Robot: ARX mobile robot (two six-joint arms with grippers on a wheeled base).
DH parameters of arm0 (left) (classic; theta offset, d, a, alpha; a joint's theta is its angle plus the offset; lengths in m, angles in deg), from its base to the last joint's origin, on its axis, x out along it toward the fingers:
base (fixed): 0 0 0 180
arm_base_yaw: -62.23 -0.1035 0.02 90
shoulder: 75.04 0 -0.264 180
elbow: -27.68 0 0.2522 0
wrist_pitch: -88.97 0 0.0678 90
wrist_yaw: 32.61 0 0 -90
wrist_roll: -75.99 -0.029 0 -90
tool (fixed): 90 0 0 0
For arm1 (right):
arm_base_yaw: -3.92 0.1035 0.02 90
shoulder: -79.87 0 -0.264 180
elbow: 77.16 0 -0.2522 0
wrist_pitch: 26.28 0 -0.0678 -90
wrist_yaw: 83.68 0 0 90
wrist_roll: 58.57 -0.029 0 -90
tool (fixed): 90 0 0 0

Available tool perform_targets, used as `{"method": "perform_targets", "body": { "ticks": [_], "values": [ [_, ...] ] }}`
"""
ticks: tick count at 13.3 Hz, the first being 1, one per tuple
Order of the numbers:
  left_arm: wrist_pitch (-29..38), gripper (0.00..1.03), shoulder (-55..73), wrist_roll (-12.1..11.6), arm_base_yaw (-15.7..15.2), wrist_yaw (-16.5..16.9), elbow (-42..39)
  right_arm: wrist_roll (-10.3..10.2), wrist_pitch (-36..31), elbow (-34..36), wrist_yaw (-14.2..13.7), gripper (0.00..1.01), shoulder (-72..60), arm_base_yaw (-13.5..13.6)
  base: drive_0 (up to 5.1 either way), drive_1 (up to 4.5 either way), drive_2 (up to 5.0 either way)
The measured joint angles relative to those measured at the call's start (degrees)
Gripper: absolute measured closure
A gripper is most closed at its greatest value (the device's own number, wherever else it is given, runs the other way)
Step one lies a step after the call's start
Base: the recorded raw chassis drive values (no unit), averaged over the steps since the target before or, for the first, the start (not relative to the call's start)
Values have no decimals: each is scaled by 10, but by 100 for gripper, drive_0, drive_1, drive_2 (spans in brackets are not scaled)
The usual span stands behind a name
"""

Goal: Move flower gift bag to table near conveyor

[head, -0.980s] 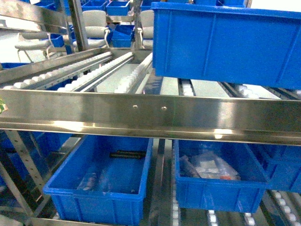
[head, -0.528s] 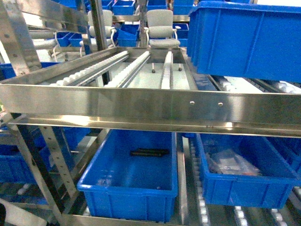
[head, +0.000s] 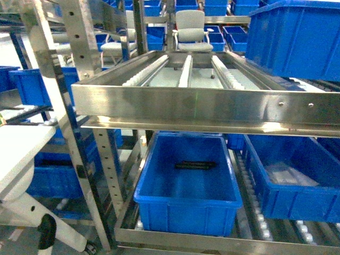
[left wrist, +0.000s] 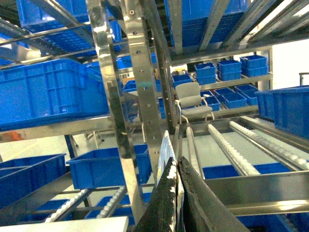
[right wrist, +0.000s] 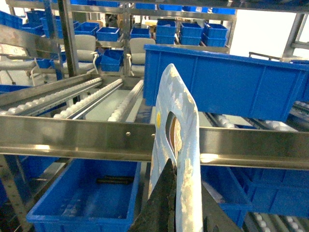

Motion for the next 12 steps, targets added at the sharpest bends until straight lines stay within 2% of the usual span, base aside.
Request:
{"method": "perform_targets", "body": {
  "ticks": [10, 12],
  "values": [
    [0, 101, 0, 0, 0, 0, 0, 0, 1, 0, 0, 99, -1, 0, -477, 86, 372],
    [0, 101, 0, 0, 0, 0, 0, 0, 0, 0, 0, 99, 0, 0, -488, 244, 244]
  ]
}}
